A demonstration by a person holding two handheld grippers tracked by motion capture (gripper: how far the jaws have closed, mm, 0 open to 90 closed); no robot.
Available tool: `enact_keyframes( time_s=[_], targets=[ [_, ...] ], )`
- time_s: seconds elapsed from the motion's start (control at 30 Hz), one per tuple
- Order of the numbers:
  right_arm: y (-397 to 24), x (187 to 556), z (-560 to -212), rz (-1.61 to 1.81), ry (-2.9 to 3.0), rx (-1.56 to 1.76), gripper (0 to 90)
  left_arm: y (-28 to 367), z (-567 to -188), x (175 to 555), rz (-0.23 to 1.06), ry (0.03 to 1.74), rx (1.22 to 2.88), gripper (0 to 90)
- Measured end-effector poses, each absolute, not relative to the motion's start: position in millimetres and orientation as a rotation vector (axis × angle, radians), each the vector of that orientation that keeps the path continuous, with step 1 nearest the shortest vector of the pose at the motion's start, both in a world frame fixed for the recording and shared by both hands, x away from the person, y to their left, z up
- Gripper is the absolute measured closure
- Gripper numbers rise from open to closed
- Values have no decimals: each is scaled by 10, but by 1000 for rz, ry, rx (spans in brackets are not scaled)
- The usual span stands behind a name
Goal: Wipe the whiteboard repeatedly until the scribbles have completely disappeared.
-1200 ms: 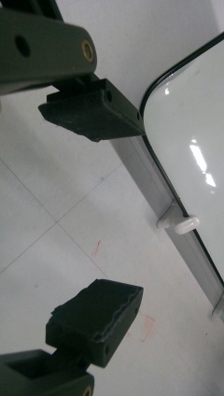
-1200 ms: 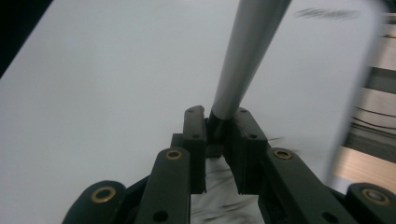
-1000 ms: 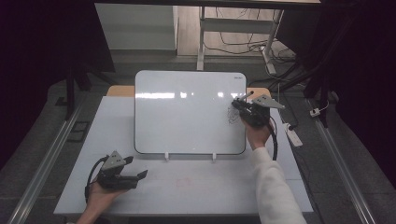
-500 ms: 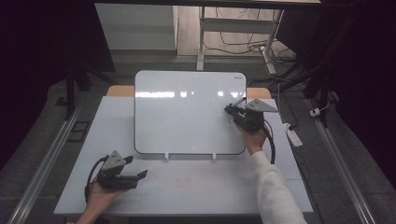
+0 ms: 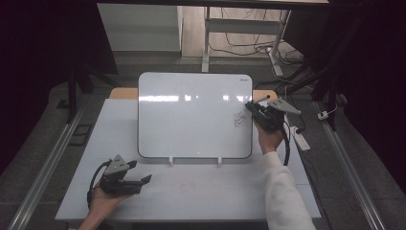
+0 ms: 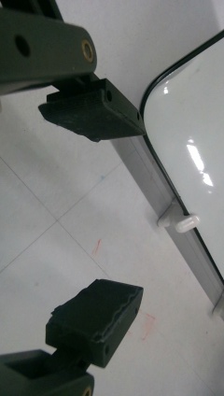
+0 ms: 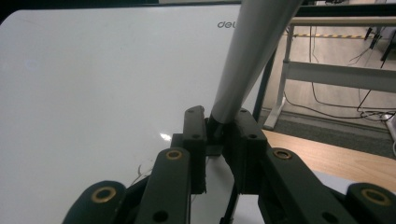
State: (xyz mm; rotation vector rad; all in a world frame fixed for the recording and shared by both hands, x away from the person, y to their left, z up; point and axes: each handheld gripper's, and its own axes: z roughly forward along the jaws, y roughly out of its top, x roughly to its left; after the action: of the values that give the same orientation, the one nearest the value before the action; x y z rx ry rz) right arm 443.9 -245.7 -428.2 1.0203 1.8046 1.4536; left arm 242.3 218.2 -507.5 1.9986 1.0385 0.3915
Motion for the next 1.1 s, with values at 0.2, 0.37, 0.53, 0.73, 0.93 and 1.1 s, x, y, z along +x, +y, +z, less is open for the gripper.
enact_keyframes(
  time_s=[0.2,0.37,0.53,0.73,0.93,1.1],
  targets=[
    [-2404,4416,-4280,1423,1875,960,772,2181,-5095,2446,383,1046,2003,211],
    [-2388,4482,-4235,1442,1857,974,772,2178,-5075,2425,390,1037,1997,211],
    [-2368,4483,-4213,1408,1859,962,772,2185,-5086,2439,389,1042,1998,213],
    [-2246,4409,-4292,1424,1962,899,772,2182,-5069,2429,394,1032,1992,214],
    [-2262,4385,-4303,1425,1918,930,772,2164,-5073,2421,394,1028,2001,213],
    [-2133,4306,-4359,1374,2015,817,772,2172,-5084,2443,390,1037,1999,214]
  ],
)
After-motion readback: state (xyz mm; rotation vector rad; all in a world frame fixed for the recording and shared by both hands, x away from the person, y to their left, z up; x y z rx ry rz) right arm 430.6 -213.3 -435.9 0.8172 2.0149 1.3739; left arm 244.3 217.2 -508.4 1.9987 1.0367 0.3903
